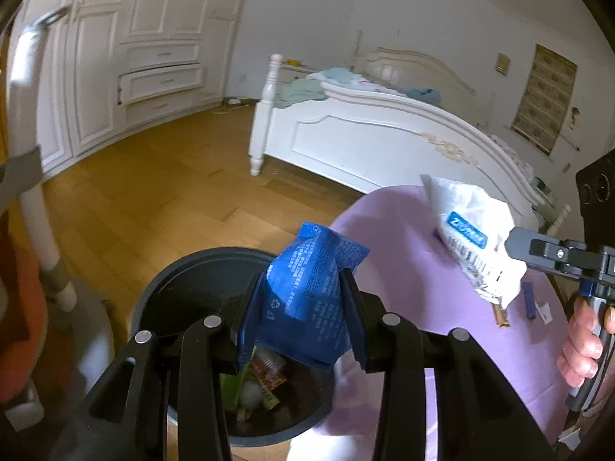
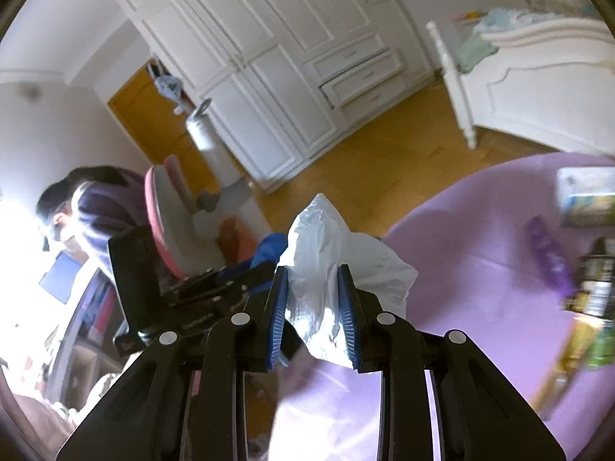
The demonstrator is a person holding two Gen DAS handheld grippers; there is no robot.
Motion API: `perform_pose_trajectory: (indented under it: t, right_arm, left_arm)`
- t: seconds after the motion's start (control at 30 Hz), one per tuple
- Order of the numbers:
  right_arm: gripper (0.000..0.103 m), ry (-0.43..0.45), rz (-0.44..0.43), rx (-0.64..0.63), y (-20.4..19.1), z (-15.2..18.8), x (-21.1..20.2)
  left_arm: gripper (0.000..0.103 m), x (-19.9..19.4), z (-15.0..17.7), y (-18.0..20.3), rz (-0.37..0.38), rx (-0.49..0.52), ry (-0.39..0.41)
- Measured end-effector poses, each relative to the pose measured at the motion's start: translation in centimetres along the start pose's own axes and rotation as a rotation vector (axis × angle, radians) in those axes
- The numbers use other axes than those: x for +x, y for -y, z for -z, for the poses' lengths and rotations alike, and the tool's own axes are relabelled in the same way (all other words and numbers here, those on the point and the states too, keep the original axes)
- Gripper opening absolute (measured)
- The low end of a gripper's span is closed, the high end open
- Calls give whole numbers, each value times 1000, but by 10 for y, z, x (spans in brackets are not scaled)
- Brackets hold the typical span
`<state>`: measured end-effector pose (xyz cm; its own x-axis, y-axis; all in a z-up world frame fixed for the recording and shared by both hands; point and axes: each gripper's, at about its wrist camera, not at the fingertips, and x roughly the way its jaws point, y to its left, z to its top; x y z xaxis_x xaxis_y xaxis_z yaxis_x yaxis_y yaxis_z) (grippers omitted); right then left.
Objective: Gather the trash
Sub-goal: 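Carry the blue packet and white bag over the black bin and open both tools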
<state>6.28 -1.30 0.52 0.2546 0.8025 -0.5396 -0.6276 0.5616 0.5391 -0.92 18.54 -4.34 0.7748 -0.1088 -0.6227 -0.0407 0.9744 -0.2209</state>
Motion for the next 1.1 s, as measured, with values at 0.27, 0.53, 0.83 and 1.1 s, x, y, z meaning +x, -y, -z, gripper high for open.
perform_pose_trajectory:
  t: [0.27,0.53,0.83,1.1]
  right_arm:
    - [27,-71,-45,20,-15,-5,67]
    - [27,-111,-69,66,-15,-9,114]
    - [27,-135,-63,106,-8,-6,144]
    - [27,-149,-63,129,-4,-5,159]
  left_arm:
    - [40,1,6,-34,-32,-58,-11]
    - [40,6,16,-53,-45,-102,-25]
    - [40,19,20,-63,-47,-128,-48]
    - [40,27,23,-72,-44,-139,-65]
